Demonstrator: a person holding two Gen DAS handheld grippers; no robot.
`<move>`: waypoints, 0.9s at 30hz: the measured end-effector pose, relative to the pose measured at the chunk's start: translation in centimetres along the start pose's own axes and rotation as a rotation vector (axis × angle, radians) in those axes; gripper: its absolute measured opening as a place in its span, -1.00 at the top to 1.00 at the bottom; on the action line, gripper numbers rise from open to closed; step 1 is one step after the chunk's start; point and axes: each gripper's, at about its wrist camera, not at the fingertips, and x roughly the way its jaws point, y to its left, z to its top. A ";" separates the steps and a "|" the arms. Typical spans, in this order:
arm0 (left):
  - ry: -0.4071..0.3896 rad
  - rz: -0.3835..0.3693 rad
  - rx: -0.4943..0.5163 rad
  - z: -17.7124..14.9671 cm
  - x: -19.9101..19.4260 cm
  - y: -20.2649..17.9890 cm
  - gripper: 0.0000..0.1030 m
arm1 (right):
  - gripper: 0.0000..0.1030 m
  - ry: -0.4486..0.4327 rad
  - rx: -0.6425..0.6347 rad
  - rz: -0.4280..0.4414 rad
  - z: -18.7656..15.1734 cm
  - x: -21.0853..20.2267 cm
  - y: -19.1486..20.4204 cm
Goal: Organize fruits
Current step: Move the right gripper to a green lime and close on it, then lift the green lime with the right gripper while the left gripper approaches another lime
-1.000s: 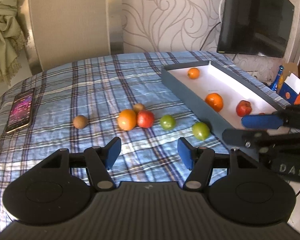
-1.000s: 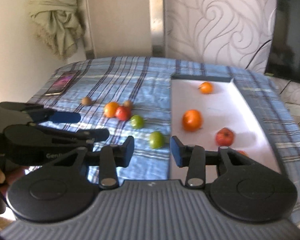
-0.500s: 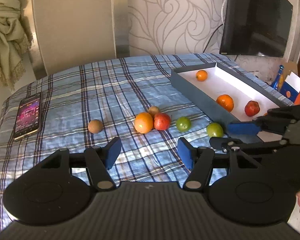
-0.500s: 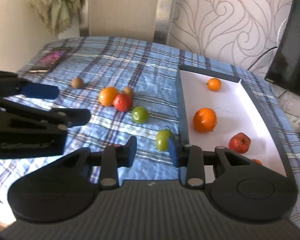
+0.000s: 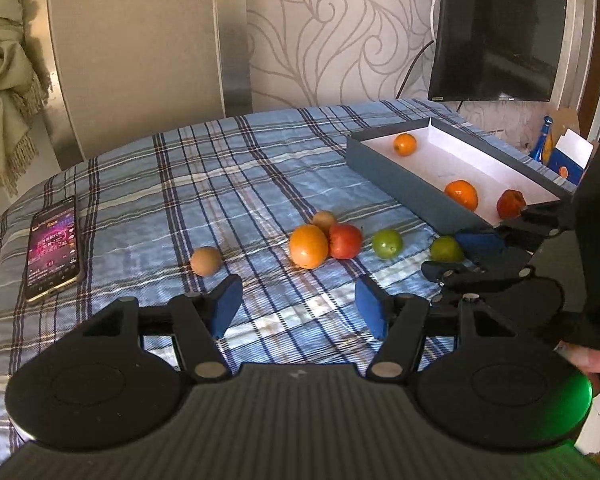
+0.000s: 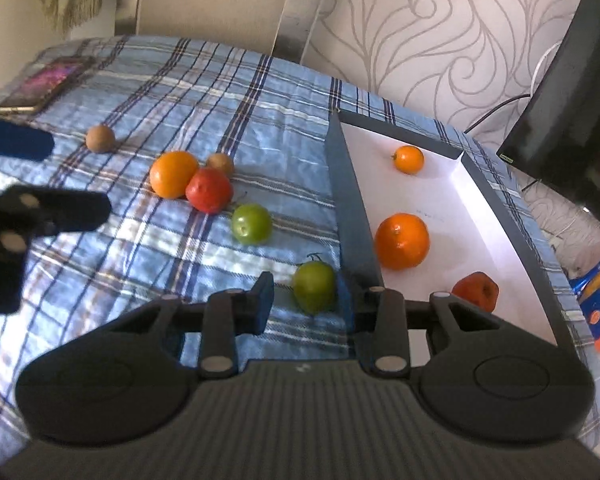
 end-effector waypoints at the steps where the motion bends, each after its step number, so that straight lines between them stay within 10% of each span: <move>1: -0.002 -0.002 -0.001 0.0 0.0 0.2 -0.32 | 0.29 0.003 -0.002 -0.001 0.0 0.1 0.0; 27: 0.014 -0.138 0.046 0.3 2.0 -3.4 -0.30 | 0.49 -0.019 0.166 0.152 0.6 -4.5 -4.8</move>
